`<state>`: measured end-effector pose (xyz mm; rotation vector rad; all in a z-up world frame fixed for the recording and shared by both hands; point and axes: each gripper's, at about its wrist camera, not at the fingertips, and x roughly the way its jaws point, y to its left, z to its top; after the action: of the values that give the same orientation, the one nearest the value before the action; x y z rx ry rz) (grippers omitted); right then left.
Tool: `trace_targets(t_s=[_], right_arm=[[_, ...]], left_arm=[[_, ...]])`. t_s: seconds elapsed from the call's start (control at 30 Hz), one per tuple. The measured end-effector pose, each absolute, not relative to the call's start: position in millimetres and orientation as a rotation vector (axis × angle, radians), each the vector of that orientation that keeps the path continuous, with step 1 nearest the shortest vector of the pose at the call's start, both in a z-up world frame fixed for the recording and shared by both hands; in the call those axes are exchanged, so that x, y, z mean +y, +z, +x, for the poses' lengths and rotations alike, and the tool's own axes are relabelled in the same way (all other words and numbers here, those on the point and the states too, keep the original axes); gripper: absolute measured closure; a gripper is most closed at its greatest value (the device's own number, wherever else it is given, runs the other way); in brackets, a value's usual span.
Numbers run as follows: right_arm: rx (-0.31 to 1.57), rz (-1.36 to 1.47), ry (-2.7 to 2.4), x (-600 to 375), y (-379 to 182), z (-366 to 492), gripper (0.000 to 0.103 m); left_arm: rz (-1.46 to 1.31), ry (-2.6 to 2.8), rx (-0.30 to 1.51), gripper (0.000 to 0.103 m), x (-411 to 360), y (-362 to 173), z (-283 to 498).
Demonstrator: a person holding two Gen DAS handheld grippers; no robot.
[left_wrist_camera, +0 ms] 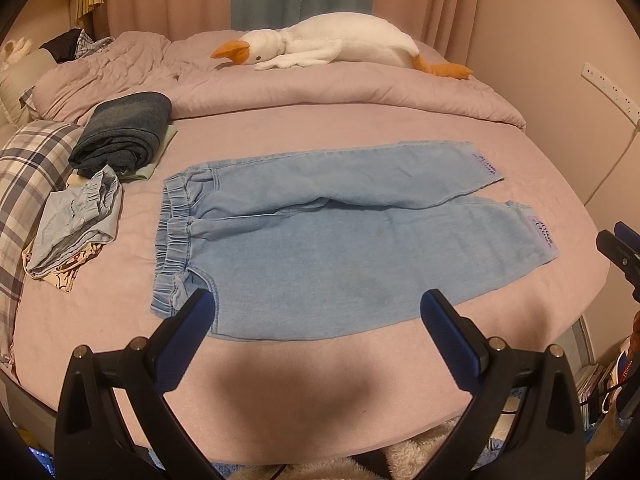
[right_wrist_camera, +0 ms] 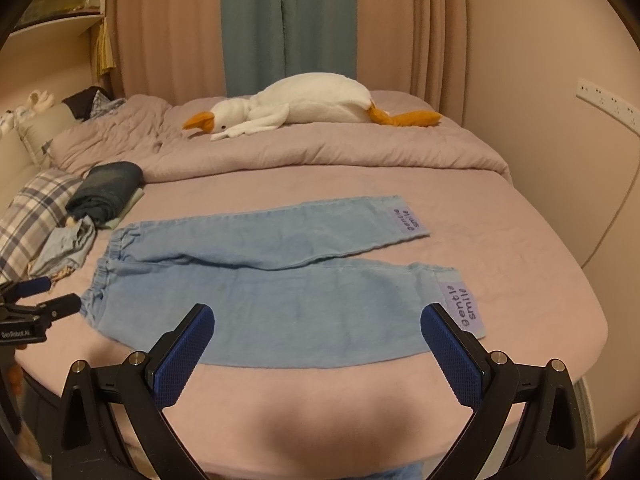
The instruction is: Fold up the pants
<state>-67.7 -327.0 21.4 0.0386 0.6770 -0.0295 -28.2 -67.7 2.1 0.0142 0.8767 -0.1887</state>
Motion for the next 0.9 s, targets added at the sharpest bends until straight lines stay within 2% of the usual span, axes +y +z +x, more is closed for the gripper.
trace_targets(t_s=[0.9], right_arm=[[0.678, -0.031, -0.045, -324.1, 15.0, -64.2, 0.001]], left_arm=[[0.0, -0.18, 0.894, 0.001, -66.0, -2.5, -23.8]])
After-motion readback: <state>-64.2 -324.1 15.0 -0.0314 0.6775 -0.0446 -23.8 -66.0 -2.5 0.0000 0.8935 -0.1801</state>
